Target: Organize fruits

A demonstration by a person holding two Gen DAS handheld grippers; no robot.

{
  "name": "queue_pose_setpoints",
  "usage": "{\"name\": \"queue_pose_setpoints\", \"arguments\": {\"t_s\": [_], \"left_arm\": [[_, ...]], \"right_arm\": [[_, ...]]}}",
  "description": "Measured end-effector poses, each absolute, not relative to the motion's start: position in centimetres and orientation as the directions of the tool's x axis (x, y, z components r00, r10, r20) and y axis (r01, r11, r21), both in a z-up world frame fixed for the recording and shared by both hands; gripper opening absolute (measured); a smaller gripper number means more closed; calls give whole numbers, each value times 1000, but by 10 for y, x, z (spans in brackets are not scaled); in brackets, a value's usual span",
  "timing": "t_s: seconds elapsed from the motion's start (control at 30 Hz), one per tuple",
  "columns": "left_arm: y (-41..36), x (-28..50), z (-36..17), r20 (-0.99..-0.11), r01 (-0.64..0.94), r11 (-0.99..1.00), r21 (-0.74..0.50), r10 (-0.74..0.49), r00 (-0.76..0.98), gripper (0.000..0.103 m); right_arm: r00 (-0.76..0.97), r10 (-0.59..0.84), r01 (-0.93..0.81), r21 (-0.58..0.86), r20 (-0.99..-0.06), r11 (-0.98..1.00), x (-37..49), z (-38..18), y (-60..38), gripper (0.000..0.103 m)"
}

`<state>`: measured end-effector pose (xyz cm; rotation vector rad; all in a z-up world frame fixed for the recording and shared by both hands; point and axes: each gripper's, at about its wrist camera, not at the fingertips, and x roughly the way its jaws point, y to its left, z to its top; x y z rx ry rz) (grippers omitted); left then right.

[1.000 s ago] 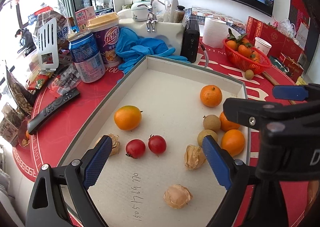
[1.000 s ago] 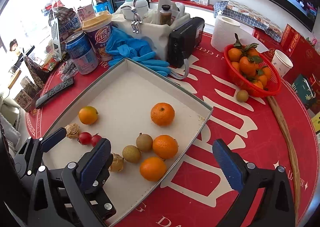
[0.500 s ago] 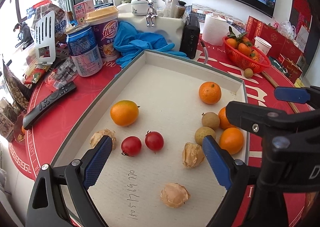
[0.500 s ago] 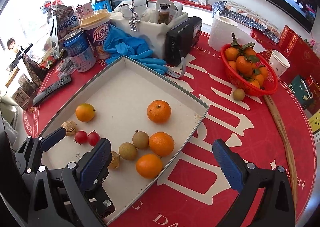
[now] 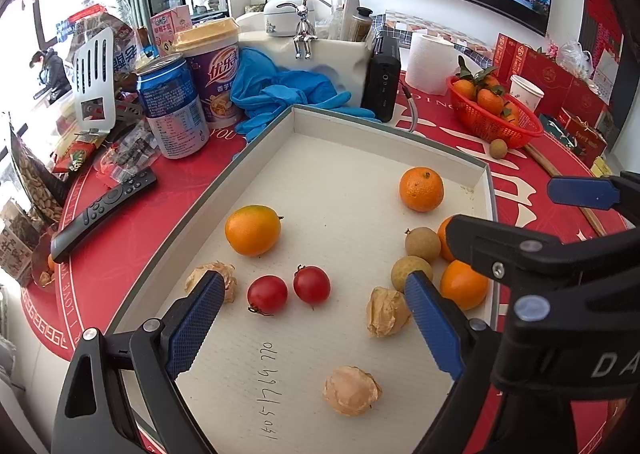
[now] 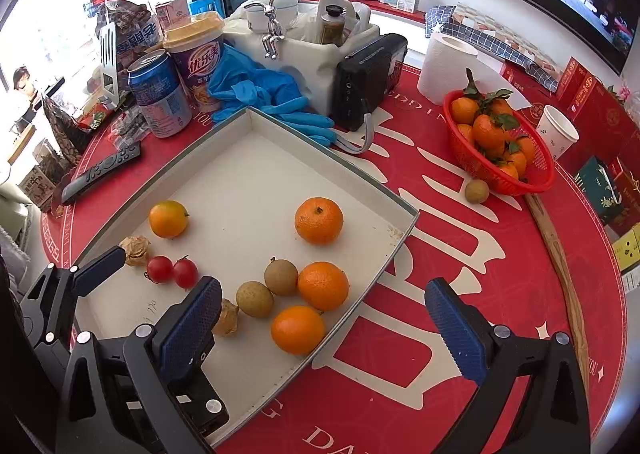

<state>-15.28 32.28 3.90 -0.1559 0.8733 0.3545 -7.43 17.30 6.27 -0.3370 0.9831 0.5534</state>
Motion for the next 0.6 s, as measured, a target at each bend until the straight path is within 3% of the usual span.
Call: {"name": "queue_pose_setpoints", "arguments": {"t_s": [0.6], "left_arm": [[324,-153,39,-772,-373,928,7,242,588,93]], "right_arm": [[435,286,-580,-23,-854,814,-74,63,173,102]]}}
